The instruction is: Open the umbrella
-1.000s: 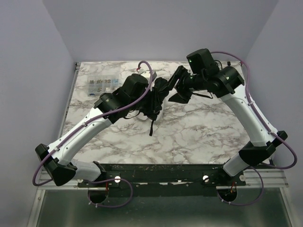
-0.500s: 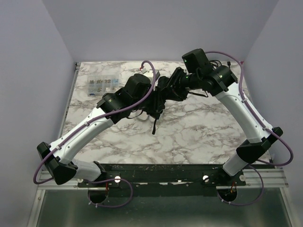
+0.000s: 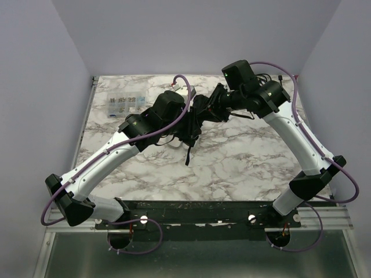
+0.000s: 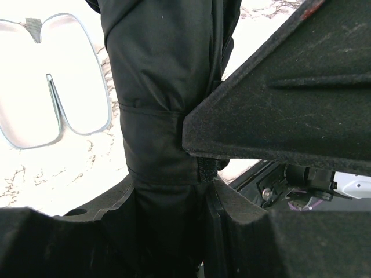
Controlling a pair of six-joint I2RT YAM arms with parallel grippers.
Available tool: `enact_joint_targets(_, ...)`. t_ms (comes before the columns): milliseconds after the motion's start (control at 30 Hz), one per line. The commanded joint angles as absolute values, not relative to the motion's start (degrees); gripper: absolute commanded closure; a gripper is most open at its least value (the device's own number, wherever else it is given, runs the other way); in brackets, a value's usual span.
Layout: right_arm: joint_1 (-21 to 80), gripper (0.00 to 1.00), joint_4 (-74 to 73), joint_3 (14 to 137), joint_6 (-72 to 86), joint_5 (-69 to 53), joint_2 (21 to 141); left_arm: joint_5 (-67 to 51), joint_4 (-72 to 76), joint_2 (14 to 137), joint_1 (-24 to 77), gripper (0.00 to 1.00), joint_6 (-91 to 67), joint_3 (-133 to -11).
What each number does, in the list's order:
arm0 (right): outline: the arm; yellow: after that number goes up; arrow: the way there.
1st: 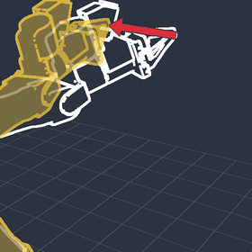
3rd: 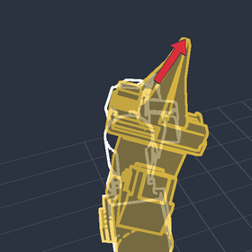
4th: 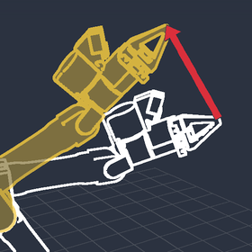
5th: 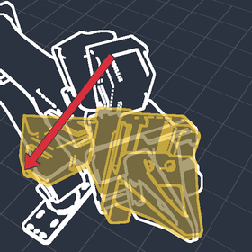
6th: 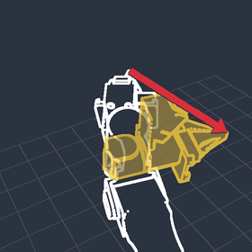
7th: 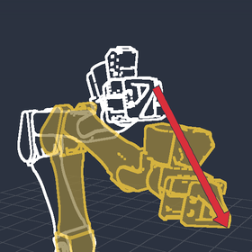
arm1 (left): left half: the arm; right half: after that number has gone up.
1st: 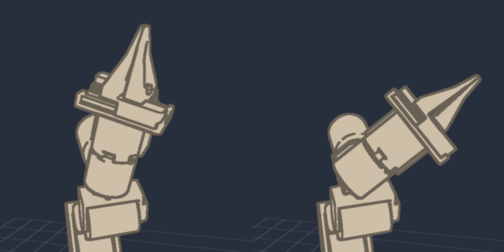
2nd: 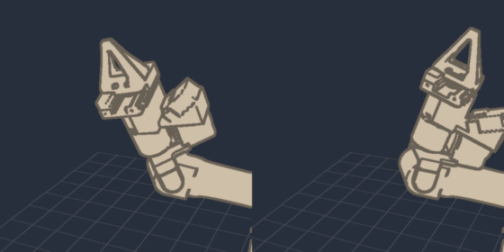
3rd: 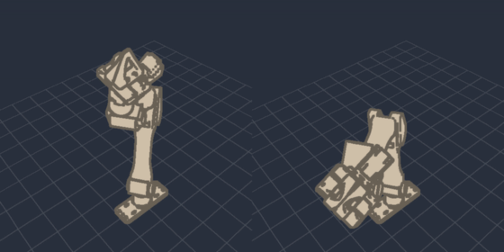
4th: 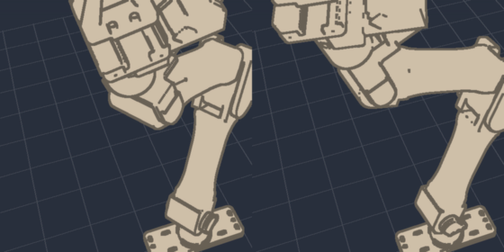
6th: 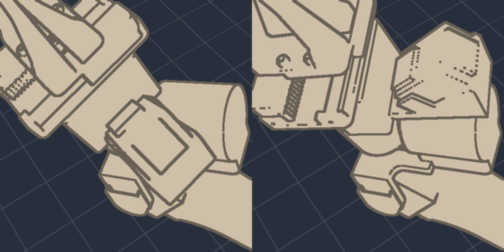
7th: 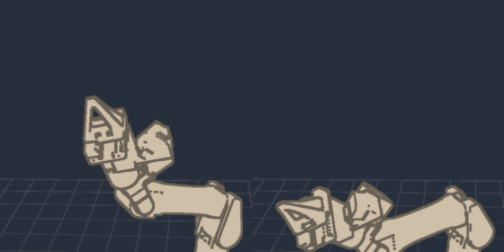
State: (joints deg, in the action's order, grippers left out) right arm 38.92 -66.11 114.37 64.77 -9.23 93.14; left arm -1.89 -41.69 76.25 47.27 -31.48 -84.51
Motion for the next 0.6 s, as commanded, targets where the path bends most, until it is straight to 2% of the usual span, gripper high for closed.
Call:
enact_joint_targets(0,39.02,0.99,-69.33,115.39,63.17,-4.86,94.4,-1.39,-36.36,74.97,47.2,1.0,-31.78,-87.68)
enact_joint_targets(233,38.98,0.99,-69.79,115.79,62.28,-3.5,93.0,-1.79,-36.39,74.28,46.49,1.0,-32.57,-87.8)
enact_joint_targets(267,39.01,0.96,-69.71,115.93,62.01,-3.58,92.86,-2.14,-36.17,74.14,46.51,1.0,-32.38,-87.74)
enact_joint_targets(333,39.02,0.71,-69.44,116.17,61.82,-3.98,92.81,-2.77,-35.99,74.07,46.55,1.0,-31.91,-87.65)
enact_joint_targets(367,39.0,0.67,-69.19,116.26,61.79,-4.46,92.86,-3.12,-35.99,74.09,46.5,1.0,-31.9,-87.57)
enact_joint_targets(433,39.02,0.63,-69.0,116.73,61.84,-4.91,93.05,-3.58,-36.02,74.05,46.55,1.0,-31.76,-87.37)
enact_joint_targets(567,39.01,0.66,-69.69,118.48,61.91,-4.67,93.49,-3.65,-35.95,73.75,46.89,1.0,-31.73,-87.0)
